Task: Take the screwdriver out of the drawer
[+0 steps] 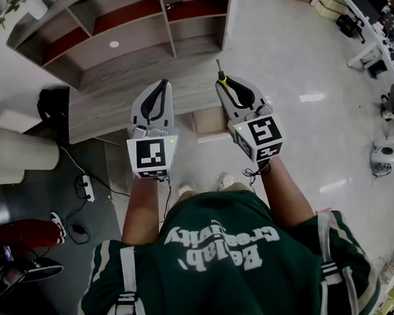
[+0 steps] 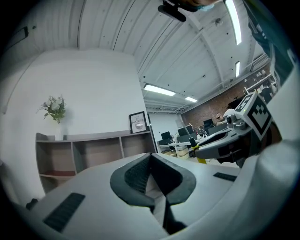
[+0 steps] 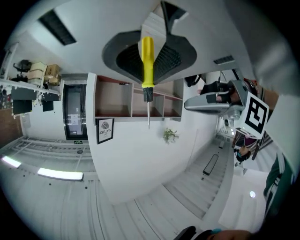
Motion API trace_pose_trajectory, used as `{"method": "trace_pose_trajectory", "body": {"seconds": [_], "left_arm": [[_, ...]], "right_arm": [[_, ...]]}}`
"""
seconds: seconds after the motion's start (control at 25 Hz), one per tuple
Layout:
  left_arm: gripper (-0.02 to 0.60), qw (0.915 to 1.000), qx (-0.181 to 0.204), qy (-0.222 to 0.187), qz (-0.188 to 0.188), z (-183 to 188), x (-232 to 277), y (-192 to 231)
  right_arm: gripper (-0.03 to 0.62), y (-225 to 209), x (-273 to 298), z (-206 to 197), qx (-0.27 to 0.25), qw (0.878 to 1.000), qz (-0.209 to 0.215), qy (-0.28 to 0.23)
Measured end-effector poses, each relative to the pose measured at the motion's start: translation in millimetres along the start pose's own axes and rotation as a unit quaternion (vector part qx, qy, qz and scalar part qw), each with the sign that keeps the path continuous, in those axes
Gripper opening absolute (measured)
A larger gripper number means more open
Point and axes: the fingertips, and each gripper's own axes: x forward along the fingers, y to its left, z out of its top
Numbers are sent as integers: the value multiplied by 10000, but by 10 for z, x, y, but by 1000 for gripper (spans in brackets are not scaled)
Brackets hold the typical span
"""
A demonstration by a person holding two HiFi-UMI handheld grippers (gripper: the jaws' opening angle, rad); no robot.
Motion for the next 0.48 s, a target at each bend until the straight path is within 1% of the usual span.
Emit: {"method": "trace_pose_trajectory", "body": {"seconds": [0.08, 0.28, 0.48], "left_arm": [[18, 10000, 9, 10, -16, 31, -15, 4], [18, 9999, -61, -5, -99, 110, -79, 32], [18, 9999, -37, -46, -150, 161, -100, 53]], "right_arm": [[78, 49, -49, 98, 133, 9998, 63, -114], [78, 155, -118, 219, -45, 9998, 59, -202], [78, 118, -172, 275, -212, 9993, -156, -256]]}}
